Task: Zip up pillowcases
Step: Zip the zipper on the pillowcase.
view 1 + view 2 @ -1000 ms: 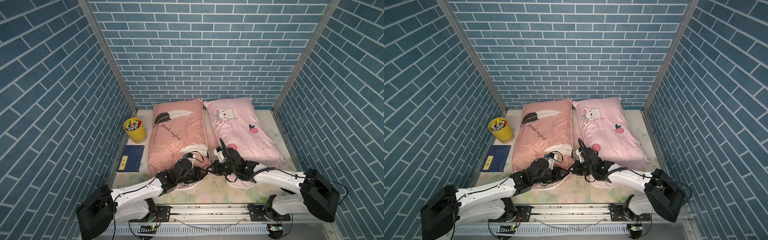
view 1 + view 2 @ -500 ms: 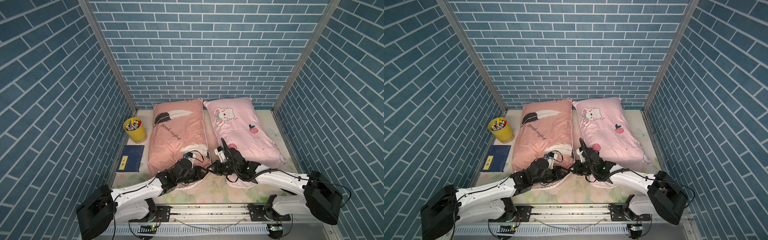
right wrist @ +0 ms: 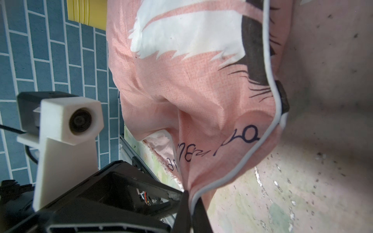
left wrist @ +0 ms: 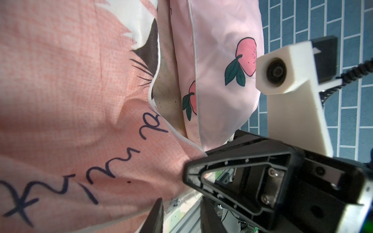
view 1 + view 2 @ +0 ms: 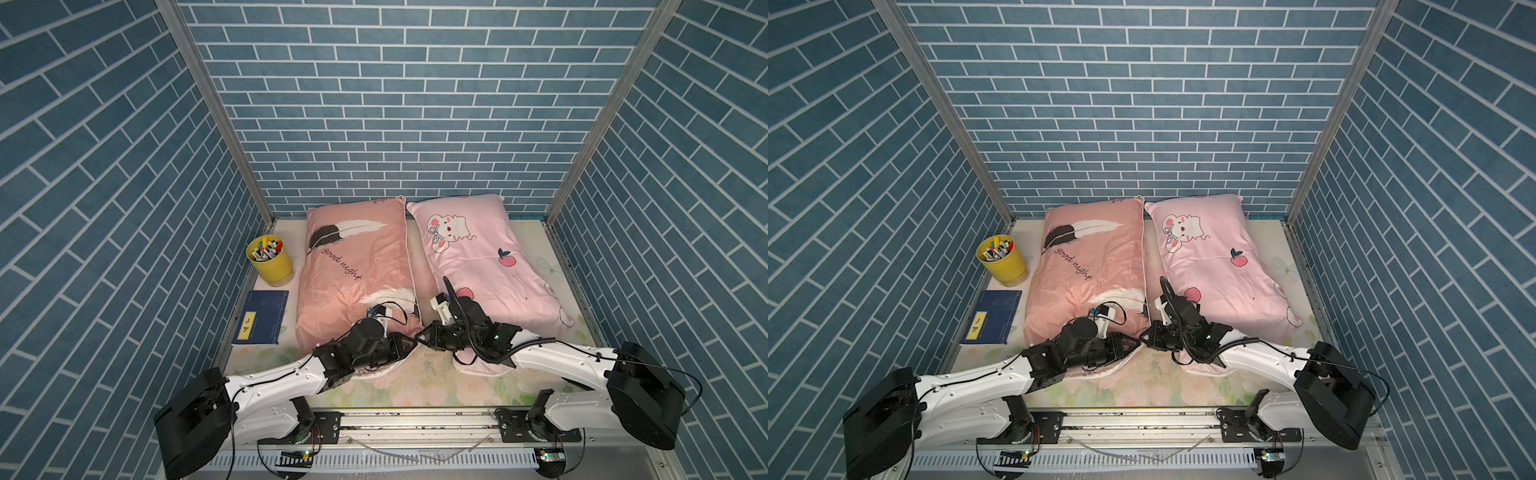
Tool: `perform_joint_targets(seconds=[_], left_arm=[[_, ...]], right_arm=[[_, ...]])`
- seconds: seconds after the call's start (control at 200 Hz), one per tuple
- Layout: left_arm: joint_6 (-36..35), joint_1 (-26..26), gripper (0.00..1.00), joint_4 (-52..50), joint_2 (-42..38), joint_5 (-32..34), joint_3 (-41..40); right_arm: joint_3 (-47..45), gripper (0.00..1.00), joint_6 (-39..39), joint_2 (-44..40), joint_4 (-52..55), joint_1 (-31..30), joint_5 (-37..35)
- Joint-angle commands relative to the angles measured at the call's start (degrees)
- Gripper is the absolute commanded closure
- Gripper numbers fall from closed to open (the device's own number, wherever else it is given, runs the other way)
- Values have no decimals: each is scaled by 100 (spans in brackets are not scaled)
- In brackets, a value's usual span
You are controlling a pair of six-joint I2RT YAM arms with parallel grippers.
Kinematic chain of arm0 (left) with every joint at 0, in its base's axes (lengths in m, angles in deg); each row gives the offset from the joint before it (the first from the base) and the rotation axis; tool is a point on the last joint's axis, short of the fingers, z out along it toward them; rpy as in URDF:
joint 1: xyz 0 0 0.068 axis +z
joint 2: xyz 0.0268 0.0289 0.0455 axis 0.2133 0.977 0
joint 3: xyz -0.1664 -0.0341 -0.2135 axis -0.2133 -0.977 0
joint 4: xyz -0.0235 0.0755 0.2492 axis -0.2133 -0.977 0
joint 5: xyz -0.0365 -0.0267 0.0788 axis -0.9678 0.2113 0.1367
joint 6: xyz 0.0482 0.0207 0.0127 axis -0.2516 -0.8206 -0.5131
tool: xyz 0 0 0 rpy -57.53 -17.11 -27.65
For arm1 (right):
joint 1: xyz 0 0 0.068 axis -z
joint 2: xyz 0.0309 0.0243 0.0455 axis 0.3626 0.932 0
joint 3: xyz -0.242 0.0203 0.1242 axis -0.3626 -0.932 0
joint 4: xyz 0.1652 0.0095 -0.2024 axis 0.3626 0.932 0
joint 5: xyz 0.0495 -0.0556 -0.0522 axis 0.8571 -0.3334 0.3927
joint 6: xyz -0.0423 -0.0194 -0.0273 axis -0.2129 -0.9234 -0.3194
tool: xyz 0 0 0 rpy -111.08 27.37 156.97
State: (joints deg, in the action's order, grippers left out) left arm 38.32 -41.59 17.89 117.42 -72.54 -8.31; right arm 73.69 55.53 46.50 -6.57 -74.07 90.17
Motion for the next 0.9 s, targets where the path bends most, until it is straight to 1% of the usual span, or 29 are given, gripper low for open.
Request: perform_joint_targets(seconds=[0.0, 0.28, 0.53, 0.64, 0.715, 0.81, 0.895], left_arm=[[28, -41, 68, 105, -74, 64, -73], [85, -41, 70, 301, 70, 38, -90], [112, -41, 71, 350, 179, -11, -116], [142, -41, 66, 355, 144, 68, -219], [205, -40, 66, 450, 125, 108, -290], [235, -41, 66, 505, 115, 91, -310], [233, -40, 66, 455, 79, 99, -310]], right_arm=[[-139, 100, 65, 47, 5, 6, -133], [-211, 100, 152, 111, -134, 4, -133], [-294, 100, 266, 52, -269, 34, -124], [-393, 100, 436, 6, -378, 75, -98], [-479, 100, 566, 13, -423, 87, -48], [-628, 89, 692, 60, -503, 88, 20], [-789, 83, 796, 76, -567, 82, 34]])
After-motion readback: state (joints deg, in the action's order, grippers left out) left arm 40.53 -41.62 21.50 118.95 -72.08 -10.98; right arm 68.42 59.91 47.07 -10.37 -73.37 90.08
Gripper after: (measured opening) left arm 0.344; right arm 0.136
